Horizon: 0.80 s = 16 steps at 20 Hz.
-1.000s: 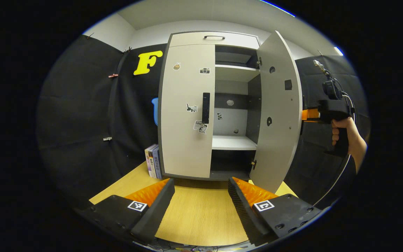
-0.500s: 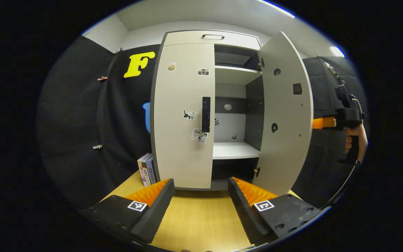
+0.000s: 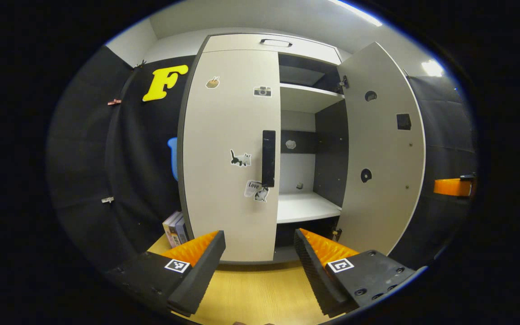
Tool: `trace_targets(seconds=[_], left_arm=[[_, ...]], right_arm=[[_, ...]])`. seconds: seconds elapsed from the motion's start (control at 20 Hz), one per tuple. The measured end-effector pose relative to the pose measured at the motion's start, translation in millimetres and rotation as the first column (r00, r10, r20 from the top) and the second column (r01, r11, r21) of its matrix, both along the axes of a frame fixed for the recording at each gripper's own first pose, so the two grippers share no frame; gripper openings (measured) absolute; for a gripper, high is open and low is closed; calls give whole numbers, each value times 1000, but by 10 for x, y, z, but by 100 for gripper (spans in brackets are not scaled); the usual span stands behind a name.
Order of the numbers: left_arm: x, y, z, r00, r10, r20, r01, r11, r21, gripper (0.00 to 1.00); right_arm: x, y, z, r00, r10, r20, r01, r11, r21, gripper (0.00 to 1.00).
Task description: Open the right door of the double-door shoe cabinet with the right hand, and open the left door with the left hand.
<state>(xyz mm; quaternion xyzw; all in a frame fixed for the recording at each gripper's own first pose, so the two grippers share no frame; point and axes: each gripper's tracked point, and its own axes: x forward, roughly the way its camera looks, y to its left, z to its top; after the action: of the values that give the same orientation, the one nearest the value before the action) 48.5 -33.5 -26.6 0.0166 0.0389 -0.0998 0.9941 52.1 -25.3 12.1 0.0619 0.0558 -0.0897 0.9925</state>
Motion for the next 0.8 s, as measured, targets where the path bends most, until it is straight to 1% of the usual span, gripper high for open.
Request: trace_targets(seconds=[0.05,0.15,0.25,0.35,0.4,0.45,0.5,0.6,0.65,0.8], left_arm=[[116,9,58,1000,-10,11,10,1000,12,95],[345,-38,185,998,-53,37,53,998,21,95],[511,-44,299,995,-80,62,79,997,29,95],[677,-85,367,992,-105,64,104,994,24,95],[745,-105,390,991,-114,65,114,993,14,95],[828,-122,413,991,-117,66,117,993,3,95],[917,-126,438,991,-113,66,114,993,-8,95],[1057,-168,512,991,-116,71,119,992,-33,95],[1118,-191,579,990,-116,78,120,992,-46,95],[1317,-300,723,988,-124,87,130,989,-65,95]], right_arm=[[-34,85,-32,1000,-11,6,11,1000,12,6],[-39,389,-113,1000,-13,18,12,999,44,10],[-36,598,-203,1000,-23,12,23,999,29,13],[-30,803,-264,1000,-13,-1,13,1000,5,44],[10,905,-280,1000,2,-8,-2,1000,7,49],[39,999,-273,1000,26,-1,-26,1000,15,52],[59,1109,-281,999,42,0,-42,999,16,56],[101,1242,-341,998,64,-16,-64,998,-7,99],[146,1285,-375,997,79,-21,-80,997,-18,96],[223,1375,-437,993,118,-30,-119,992,-35,98]])
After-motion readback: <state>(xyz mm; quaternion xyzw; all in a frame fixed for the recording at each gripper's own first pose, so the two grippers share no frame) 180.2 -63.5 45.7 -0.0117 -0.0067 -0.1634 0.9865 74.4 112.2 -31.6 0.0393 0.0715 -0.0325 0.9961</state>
